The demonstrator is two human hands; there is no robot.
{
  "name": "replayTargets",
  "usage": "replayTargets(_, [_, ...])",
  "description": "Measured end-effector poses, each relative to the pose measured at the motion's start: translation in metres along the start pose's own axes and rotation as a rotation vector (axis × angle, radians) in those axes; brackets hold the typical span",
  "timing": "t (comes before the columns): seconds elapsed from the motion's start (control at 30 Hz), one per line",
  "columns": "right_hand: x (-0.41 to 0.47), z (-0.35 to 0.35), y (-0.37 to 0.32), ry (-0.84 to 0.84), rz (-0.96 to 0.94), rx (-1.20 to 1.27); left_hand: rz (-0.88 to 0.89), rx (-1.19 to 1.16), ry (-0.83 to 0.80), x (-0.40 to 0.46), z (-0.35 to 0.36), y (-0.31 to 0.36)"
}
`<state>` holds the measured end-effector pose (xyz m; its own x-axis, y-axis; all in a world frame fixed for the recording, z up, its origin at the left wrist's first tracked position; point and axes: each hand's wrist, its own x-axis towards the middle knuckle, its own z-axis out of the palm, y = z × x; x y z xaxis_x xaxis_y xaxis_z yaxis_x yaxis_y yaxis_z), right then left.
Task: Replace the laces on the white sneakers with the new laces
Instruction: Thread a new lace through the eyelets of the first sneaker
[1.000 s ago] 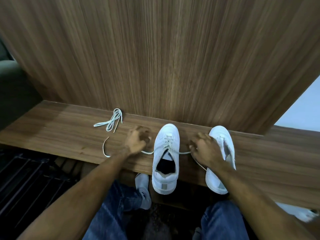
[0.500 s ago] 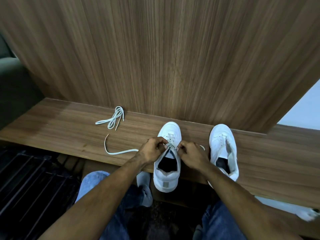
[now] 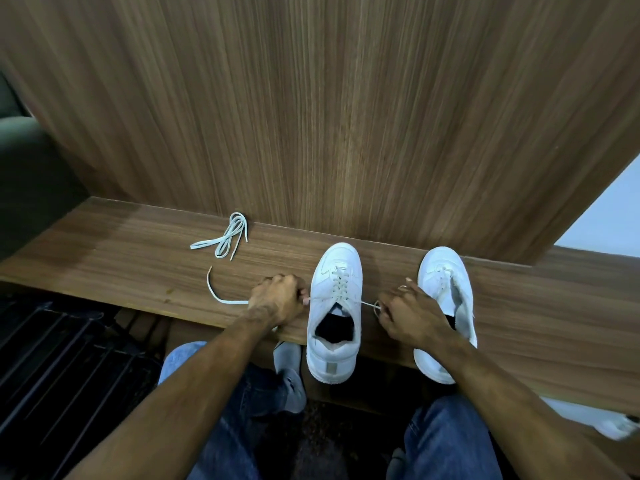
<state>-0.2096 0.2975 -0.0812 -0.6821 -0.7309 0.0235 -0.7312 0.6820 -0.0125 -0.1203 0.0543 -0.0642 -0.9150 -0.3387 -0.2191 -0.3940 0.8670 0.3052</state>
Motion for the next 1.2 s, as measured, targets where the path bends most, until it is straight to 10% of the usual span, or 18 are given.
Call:
replayTargets(0.57, [0.044,-0.073,-0.043,0.188,0.476,1.891,-0.483,-1.936,-0.105,0.032,-0.038,0.067])
replayTargets(0.93, [0.051,-0.067,-0.029,0.238,0.663,1.894,-0.297,-1.377,0.026,0.025,0.018,0.051])
replayTargets(1.2, [0.059,-0.100,-0.048,0.172,0.679,2.221,0.308,-0.792,-0.078,0.015,0.037,0.048])
